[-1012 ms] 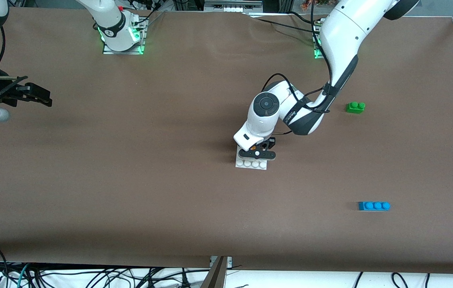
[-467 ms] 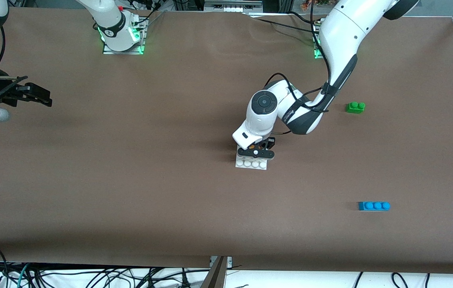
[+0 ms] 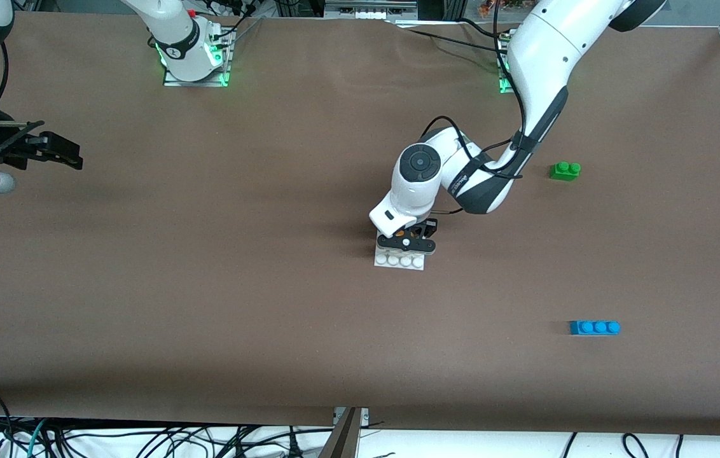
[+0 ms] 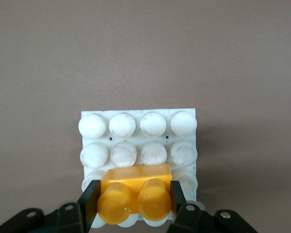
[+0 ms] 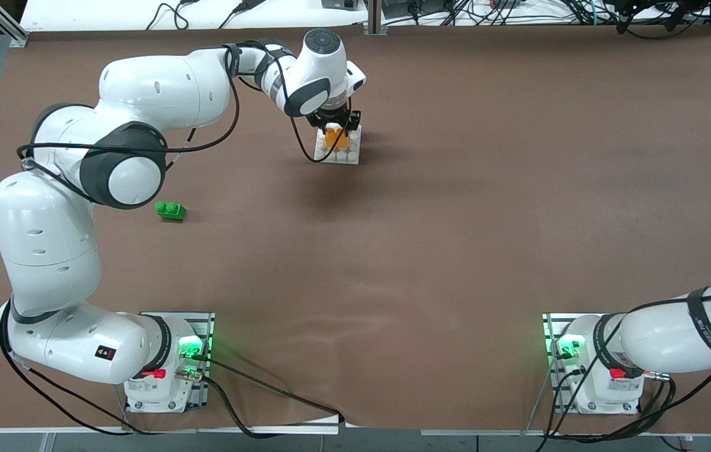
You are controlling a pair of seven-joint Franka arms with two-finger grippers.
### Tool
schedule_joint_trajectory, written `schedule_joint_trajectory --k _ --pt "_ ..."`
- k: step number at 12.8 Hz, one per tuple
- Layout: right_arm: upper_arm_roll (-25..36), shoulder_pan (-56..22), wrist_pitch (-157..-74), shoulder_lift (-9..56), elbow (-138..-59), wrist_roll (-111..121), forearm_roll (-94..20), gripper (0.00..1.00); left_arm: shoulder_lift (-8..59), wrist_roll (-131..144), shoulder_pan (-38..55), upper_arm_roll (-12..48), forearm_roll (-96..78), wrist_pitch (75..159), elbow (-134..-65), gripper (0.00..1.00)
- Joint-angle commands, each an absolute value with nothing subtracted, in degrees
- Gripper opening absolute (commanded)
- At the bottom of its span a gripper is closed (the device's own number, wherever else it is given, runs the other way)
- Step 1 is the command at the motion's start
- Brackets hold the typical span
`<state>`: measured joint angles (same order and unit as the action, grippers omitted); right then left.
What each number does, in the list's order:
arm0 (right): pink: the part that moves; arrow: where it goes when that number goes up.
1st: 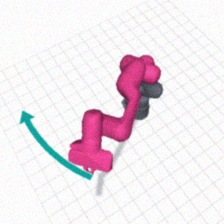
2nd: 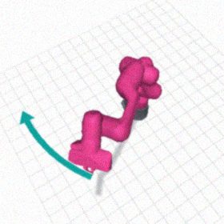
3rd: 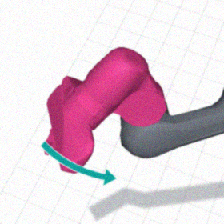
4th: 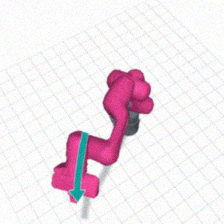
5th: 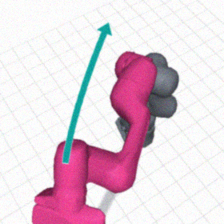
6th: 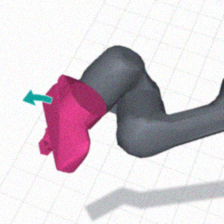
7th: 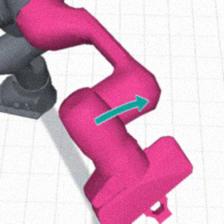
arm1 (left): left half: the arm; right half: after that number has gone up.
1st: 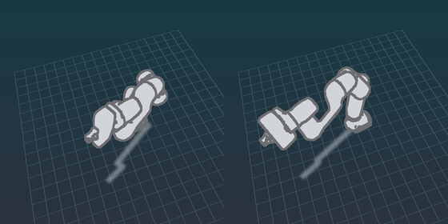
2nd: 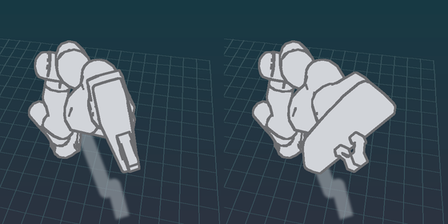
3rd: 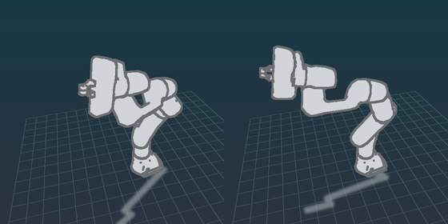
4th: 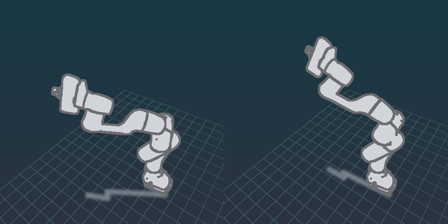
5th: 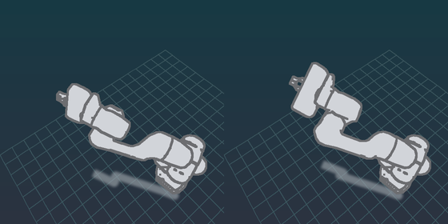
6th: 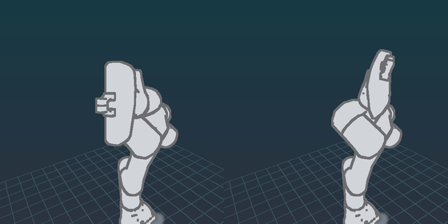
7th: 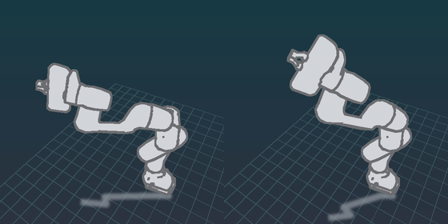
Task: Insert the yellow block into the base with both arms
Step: 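Lower the yellow block onto the base plate studs and press down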
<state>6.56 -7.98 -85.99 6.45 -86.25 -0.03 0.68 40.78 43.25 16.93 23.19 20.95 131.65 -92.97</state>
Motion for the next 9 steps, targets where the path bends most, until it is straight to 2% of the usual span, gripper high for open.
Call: schedule_joint_trajectory --k 1,9 --pt "6.2 -7.6 -84.9 6.9 -85.0 -0.4 1.1 1.0 40.5 42.6 16.7 23.0 22.9 131.4 -94.8 0.53" --pt "6.2 -7.7 -85.3 6.9 -85.0 -0.4 1.1 1.0 40.3 41.3 16.5 23.0 23.0 130.7 -94.8 0.53"
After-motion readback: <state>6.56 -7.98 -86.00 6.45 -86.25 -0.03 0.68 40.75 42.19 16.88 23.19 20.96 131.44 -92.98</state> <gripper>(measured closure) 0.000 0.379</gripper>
